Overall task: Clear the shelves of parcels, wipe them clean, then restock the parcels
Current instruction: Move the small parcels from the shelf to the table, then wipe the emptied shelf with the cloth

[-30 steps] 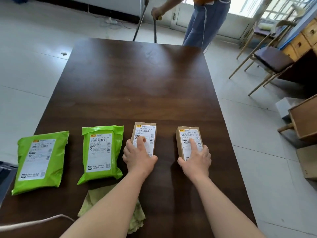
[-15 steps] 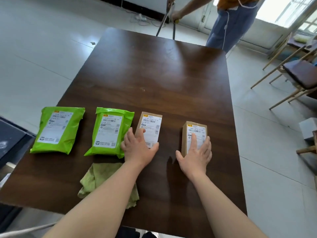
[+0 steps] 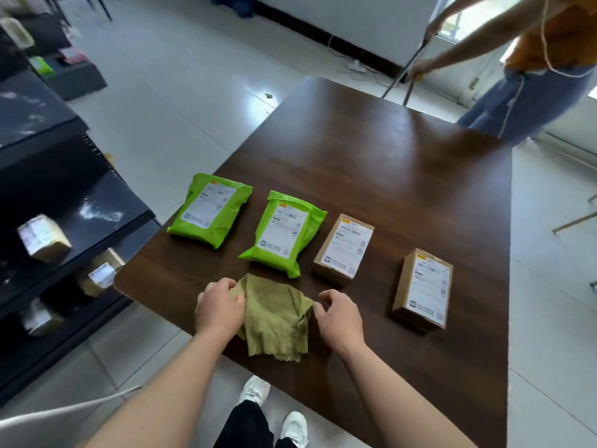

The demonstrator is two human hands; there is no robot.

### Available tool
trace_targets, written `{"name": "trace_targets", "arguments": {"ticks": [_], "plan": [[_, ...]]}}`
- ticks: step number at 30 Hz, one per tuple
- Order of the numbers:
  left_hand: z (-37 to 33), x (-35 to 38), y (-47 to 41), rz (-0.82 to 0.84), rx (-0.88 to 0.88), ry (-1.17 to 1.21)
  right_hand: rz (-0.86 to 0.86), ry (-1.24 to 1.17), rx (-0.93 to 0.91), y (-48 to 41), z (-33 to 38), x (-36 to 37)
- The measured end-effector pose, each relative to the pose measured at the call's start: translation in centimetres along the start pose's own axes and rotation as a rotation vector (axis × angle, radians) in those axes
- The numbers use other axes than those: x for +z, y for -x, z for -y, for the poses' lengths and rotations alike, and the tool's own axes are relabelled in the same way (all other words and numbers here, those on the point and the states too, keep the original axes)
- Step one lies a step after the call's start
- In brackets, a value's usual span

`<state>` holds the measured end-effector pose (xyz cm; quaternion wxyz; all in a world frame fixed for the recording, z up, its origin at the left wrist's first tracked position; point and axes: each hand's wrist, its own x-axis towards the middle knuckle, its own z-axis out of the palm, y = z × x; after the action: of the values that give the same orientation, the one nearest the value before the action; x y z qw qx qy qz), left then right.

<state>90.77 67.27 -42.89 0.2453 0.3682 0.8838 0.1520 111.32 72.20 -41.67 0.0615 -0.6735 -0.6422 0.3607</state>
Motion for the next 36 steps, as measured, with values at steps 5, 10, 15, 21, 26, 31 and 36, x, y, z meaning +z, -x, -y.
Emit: {"name": "trace_targets", "arguments": {"ticks": [5,10,15,21,26,31,36], "plan": [[2.5,0.7,0.0,0.139,-0.046,0.06,0.128,-0.037,0.059,-0.8,0.5,2.8],[2.9,1.3,-0.7,0.153,-0.078,0.106,0.155,-0.036,0.084,-1.8,0.8,4.7],[3.0,0.2,-0.1,0.093,-0.094,0.178,0.094,-0.131,0.043,-1.6,1.1,3.6],[1.4,-2.7,1.3,-0.024,-0.092,0.35,0.047,-0.243,-0.117,-0.9,3.4,0.7],[0.3,-5.7,2.6,-0.067,-0.085,0.443,0.073,-0.318,-0.253,0.2,6.8,-2.2],[-0.5,-8.8,4.3,0.035,-0.14,0.406,0.207,-0.458,-0.364,1.8,10.8,-4.8],[-0.7,-11.6,5.8,0.053,-0.141,0.829,0.348,-0.592,-0.443,2.9,15.3,-6.2]]}}
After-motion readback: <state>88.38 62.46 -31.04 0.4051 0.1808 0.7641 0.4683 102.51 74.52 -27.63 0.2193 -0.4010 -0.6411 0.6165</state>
